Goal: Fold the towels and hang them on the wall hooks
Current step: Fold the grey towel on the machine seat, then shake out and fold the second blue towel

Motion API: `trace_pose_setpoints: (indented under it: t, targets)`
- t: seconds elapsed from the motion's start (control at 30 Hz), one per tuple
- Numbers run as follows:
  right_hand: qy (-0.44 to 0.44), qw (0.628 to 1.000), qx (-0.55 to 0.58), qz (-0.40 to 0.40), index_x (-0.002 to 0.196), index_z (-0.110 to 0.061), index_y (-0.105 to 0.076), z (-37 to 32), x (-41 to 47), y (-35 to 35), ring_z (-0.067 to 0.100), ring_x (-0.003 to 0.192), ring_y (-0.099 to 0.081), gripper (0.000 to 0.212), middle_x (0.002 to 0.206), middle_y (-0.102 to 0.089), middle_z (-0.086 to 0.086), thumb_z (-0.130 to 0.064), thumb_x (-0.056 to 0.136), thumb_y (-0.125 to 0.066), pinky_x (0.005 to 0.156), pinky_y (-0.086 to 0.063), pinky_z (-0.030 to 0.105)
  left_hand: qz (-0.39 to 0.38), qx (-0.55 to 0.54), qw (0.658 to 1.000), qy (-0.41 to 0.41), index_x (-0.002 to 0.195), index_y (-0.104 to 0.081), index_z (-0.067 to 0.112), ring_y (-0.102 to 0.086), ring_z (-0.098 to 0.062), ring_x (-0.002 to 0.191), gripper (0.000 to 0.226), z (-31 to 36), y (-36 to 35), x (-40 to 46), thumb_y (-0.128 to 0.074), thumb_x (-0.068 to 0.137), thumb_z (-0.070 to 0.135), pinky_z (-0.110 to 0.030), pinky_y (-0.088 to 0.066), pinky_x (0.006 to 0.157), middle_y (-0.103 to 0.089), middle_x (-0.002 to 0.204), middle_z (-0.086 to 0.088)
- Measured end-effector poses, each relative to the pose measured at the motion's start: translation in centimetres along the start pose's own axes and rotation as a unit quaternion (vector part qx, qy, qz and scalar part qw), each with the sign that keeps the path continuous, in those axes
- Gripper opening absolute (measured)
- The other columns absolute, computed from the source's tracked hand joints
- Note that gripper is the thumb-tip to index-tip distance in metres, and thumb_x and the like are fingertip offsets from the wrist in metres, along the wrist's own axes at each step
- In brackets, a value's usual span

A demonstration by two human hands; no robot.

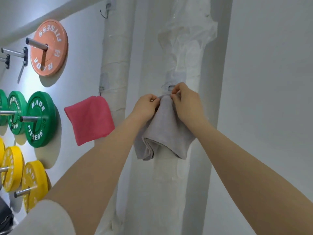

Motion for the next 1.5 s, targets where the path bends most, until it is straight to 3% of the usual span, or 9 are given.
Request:
trace_pose_setpoints:
  t: [0.1, 0.3, 0.4, 0.53, 0.73, 0.83, 1.0, 1.3, 1.5]
  targets:
    - [0.013, 0.997, -0.073, 0.035, 0.101, -0.01, -0.055, 0.1, -0.9, -0.8, 0.027, 0.094, -0.052, 0.016, 0.099, -0.059, 0.009, -0.017, 0.094, -0.042, 0.079, -0.044, 0.039, 0.002, -0.003, 1.0, 0.011, 0.108, -0.057, 0.013, -0.051, -0.014, 0.083, 0.02, 0.0, -0.9, -0.8, -0.05, 0.094, 0.025, -0.019, -0.038, 0.06, -0.056, 0.088, 0.001]
    - [0.013, 0.982, -0.188, 0.019, 0.133, -0.023, -0.042, 1.7, -6.0, -2.7, 0.028, 0.129, -0.026, 0.042, 0.146, -0.029, 0.005, -0.028, 0.092, -0.049, 0.107, -0.021, 0.035, -0.057, -0.339, 0.934, 0.095, 0.092, -0.055, 0.02, -0.056, -0.014, 0.077, 0.011, -0.7, -2.5, -6.9, -0.045, 0.096, 0.019, -0.021, -0.045, 0.073, -0.057, 0.082, -0.002]
    - [-0.019, 0.98, -0.191, -0.057, 0.14, -0.026, -0.034, 2.4, -9.9, -3.5, 0.028, 0.139, -0.009, 0.056, 0.156, -0.008, 0.004, -0.03, 0.088, -0.055, 0.115, -0.011, 0.038, -0.052, -0.106, 0.99, 0.075, 0.116, -0.054, 0.018, -0.056, -0.013, 0.093, 0.025, -1.8, -1.9, -10.5, -0.04, 0.097, 0.029, -0.013, -0.041, 0.07, -0.058, 0.099, 0.004]
    - [-0.052, 0.974, -0.202, -0.091, 0.123, -0.012, -0.053, 1.9, -17.7, -3.2, 0.037, 0.14, -0.016, 0.035, 0.157, -0.007, 0.013, -0.01, 0.089, -0.05, 0.11, -0.026, 0.047, -0.169, -0.037, 0.981, 0.089, 0.141, -0.031, 0.019, -0.048, -0.012, 0.109, 0.042, -5.9, 0.2, -17.4, -0.033, 0.1, 0.027, -0.014, -0.037, 0.084, -0.049, 0.124, 0.002]
    - [-0.146, 0.954, -0.171, -0.198, 0.115, -0.011, -0.056, -1.6, -33.0, -0.7, 0.027, 0.131, -0.034, 0.026, 0.153, -0.017, 0.007, -0.008, 0.091, -0.046, 0.097, -0.042, 0.039, -0.261, -0.009, 0.945, 0.197, 0.115, -0.056, 0.011, -0.059, -0.013, 0.079, 0.023, -10.8, 3.2, -31.1, -0.044, 0.095, 0.011, -0.022, -0.044, 0.072, -0.062, 0.105, -0.005]
    - [-0.214, 0.926, -0.157, -0.268, 0.11, -0.009, -0.06, -3.8, -42.4, 1.0, 0.027, 0.125, -0.041, 0.024, 0.149, -0.027, 0.008, -0.009, 0.091, -0.047, 0.099, -0.04, 0.036, -0.327, -0.024, 0.914, 0.24, 0.107, -0.057, 0.011, -0.056, -0.012, 0.066, 0.02, -11.4, 3.2, -39.4, -0.042, 0.095, 0.005, -0.015, -0.046, 0.057, -0.061, 0.087, -0.002]
    - [-0.347, 0.854, -0.147, -0.359, 0.109, -0.011, -0.061, -4.9, -56.9, 7.0, 0.025, 0.121, -0.044, 0.022, 0.147, -0.03, 0.005, -0.013, 0.094, -0.045, 0.099, -0.037, 0.032, -0.451, 0.007, 0.852, 0.267, 0.106, -0.057, 0.013, -0.058, -0.01, 0.068, 0.02, -12.4, 0.5, -52.0, -0.042, 0.094, 0.007, -0.018, -0.044, 0.063, -0.061, 0.085, 0.003]
    - [-0.609, 0.706, -0.177, -0.316, 0.102, -0.013, -0.064, -7.5, -78.8, 26.2, 0.026, 0.106, -0.054, 0.02, 0.118, -0.053, 0.008, -0.013, 0.091, -0.047, 0.095, -0.042, 0.035, -0.653, 0.003, 0.714, 0.253, 0.1, -0.058, 0.016, -0.059, -0.008, 0.069, 0.018, -6.5, -8.1, -73.9, -0.043, 0.094, 0.01, -0.021, -0.046, 0.069, -0.063, 0.087, 0.004]
    - [-0.7, 0.632, -0.173, -0.284, 0.109, -0.011, -0.063, -12.0, -89.0, 34.1, 0.02, 0.093, -0.057, 0.025, 0.106, -0.059, 0.002, -0.014, 0.095, -0.043, 0.074, -0.035, 0.021, -0.752, 0.014, 0.615, 0.237, 0.102, -0.055, 0.012, -0.056, -0.01, 0.067, 0.015, -1.7, -10.6, -86.2, -0.042, 0.095, 0.01, -0.022, -0.041, 0.066, -0.061, 0.088, 0.0]
Point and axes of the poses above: each hand's wrist, its own x-axis towards the middle knuckle, its own y-axis out of the back of the hand, z = x × y, the point moved 4 cm from there along x, towards the middle knuckle
